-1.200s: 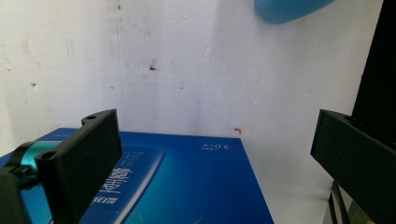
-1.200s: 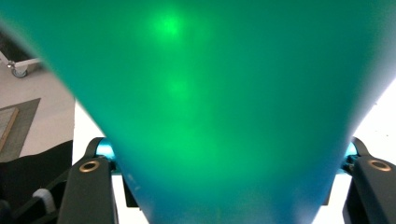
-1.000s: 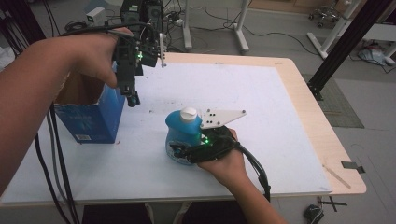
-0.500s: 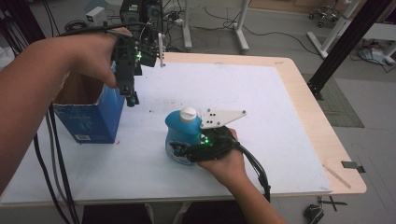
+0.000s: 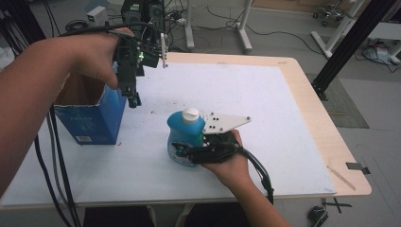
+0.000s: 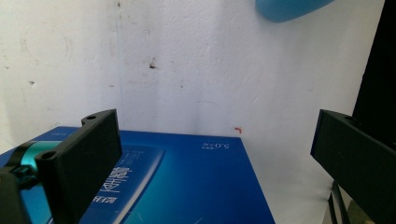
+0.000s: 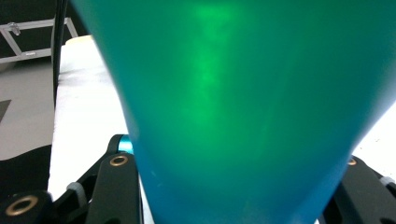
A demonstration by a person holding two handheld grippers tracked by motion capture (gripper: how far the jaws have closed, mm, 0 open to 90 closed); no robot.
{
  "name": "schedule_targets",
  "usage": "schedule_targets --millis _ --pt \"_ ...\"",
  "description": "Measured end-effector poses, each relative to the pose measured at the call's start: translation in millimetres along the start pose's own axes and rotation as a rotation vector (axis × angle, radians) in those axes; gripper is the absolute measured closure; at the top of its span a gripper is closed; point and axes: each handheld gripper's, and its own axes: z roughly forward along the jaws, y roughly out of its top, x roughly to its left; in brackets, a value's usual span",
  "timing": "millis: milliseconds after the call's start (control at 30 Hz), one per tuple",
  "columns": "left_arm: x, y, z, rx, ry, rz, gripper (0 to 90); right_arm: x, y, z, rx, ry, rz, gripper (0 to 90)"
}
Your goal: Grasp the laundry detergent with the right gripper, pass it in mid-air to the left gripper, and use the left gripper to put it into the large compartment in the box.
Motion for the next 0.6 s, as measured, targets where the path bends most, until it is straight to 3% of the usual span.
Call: schedule_targets --millis 600 --pt "-2.2 -0.6 -3.6 -0.006 0.000 0.005 1.7 -6.8 11.6 -11.7 0.011 0.027 -0.016 47.0"
